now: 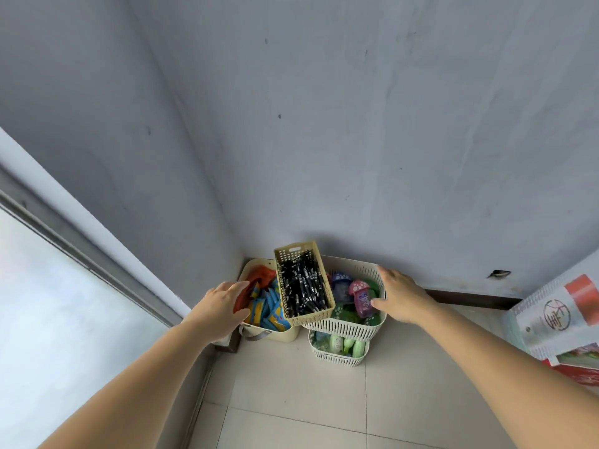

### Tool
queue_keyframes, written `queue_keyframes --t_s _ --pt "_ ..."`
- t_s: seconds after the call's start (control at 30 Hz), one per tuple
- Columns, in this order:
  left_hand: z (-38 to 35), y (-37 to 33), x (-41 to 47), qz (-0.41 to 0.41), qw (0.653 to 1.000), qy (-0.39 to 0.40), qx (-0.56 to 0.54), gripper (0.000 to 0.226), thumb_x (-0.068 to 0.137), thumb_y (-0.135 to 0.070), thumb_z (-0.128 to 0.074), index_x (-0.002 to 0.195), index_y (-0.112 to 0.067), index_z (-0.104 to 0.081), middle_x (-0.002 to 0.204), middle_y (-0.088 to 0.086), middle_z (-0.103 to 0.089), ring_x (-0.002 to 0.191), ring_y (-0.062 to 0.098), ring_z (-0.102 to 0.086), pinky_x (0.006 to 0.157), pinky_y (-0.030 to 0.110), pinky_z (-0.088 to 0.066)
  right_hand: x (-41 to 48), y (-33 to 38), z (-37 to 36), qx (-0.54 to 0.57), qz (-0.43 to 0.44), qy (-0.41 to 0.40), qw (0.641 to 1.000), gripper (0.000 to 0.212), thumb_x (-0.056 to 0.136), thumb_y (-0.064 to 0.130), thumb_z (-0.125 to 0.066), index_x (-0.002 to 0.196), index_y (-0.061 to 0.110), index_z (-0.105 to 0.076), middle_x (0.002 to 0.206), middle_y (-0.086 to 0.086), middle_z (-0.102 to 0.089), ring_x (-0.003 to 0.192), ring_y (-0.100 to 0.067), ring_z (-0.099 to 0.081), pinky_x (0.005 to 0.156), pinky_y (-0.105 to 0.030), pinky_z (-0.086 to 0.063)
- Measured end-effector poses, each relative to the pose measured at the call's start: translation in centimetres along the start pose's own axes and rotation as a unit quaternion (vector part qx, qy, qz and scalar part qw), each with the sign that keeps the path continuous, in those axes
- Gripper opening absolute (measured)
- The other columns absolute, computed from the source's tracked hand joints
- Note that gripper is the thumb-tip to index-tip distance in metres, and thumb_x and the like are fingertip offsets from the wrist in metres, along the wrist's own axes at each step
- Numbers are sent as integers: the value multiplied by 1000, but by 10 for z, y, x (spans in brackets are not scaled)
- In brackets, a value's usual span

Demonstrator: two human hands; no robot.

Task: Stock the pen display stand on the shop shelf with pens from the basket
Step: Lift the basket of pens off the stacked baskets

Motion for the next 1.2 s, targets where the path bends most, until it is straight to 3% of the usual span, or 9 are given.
queue_keyframes --t_s 0.37,0.6,0.9,1.07,1.2 --pt "4 16 113 -38 998 47 -13 59 95 -36 -48 147 -28 -22 150 0 -32 134 21 -33 109 36 -33 68 11 -25 -4 -38 21 999 80 89 35 -57 150 14 -10 153 -7 -24 139 -24 -28 110 -33 -30" --pt "12 53 214 -123 988 89 5 58 90 -38 -52 144 -29 -31 143 2 -41 129 22 -38 108 35 -33 103 36 -48 42 -134 6 990 78 88 36 -57 149 14 -13 150 -9 -30 135 -27 -33 106 -37 -36" --pt "6 73 302 -192 975 110 35 57 90 -34 -56 142 -22 -38 139 5 -47 128 23 -42 107 34 -33 133 70 -97 168 -261 18 951 78 90 34 -57 150 14 -11 153 -9 -26 137 -25 -33 108 -35 -34" --pt "-19 64 339 -202 970 129 40 52 90 -34 -56 139 -22 -43 132 6 -55 122 26 -50 100 39 -42 153 69 -135 232 -309 29 922 73 93 32 -53 149 11 -12 153 -11 -25 138 -24 -31 108 -32 -30" --pt "-45 59 371 -176 971 156 48 57 92 -37 -54 144 -24 -34 142 6 -44 128 27 -44 104 40 -39 172 66 -170 309 -354 21 883 72 93 32 -53 149 11 -14 149 -11 -31 135 -23 -34 106 -31 -31"
Point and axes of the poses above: each hand's wrist, its own x-axis towards the middle knuckle, its own z-axis out of the back of the hand, y = z × x, the point moved 1 cm from there along x, towards the middle knuckle
